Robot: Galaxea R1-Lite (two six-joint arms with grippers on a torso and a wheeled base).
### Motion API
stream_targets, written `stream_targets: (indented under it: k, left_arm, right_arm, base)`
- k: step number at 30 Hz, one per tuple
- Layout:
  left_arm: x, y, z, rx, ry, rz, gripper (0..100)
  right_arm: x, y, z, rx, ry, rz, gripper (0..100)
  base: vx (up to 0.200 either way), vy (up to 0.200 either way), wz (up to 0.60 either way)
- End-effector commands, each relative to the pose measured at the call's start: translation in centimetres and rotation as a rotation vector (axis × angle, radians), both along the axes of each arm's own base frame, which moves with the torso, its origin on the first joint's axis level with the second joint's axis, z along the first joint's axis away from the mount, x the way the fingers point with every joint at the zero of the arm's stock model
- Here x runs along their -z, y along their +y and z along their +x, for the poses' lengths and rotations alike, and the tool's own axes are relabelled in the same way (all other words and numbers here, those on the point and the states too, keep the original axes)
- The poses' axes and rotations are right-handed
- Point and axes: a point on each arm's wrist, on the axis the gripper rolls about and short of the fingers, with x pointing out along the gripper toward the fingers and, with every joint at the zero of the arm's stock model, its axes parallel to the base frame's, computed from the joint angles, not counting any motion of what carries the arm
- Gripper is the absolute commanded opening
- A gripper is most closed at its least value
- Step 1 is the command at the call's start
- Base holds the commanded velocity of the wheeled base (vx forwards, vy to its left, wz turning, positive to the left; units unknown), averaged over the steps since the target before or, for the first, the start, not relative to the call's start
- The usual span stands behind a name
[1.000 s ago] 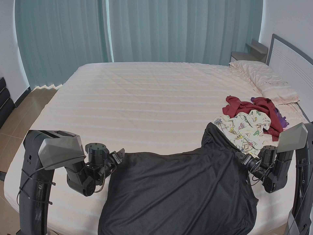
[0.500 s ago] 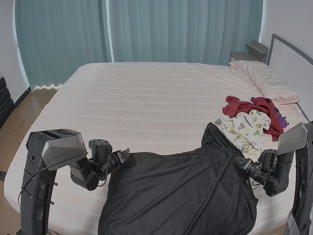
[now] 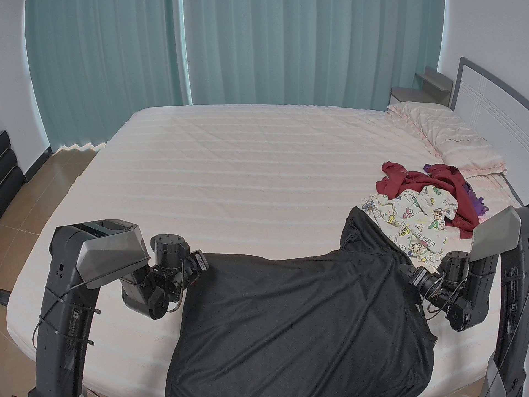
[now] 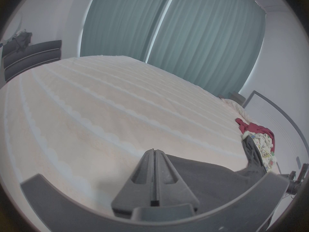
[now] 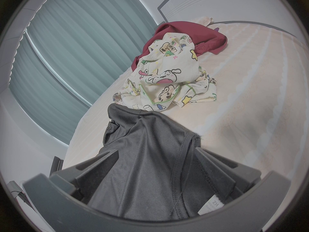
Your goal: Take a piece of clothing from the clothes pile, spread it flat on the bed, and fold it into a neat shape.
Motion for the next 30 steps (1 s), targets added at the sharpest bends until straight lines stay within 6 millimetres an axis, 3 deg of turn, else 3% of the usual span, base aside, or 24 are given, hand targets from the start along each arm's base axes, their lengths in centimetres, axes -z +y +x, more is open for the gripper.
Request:
stream_targets:
  k: [1,7,17,30]
  left_arm:
    - [-0.5,1.0,0.6,-0.041,-0.026,0.001,0]
    - [-1.5,2.7,1.2,-0.077,-0.047,0.010,0]
    - [-1.6,4.9,2.9,-0.109,-0.058,0.064,0]
    - [-0.5,6.2,3.6,-0.142,-0.042,0.069,0]
  right_arm:
    - [-0.1,-0.1,0.1,0.003,-0.012,-0.001,100]
    - [-0.1,-0.3,0.1,0.010,-0.013,-0.001,100]
    - [-0.4,-0.8,0.3,0.025,-0.029,-0.003,100]
    - [-0.7,-0.8,0.3,0.026,-0.035,-0.002,100]
  base:
    - [0.000,0.000,0.00]
    - [0.000,0.000,0.00]
    - [0.000,0.000,0.00]
    - [0.000,0.000,0.00]
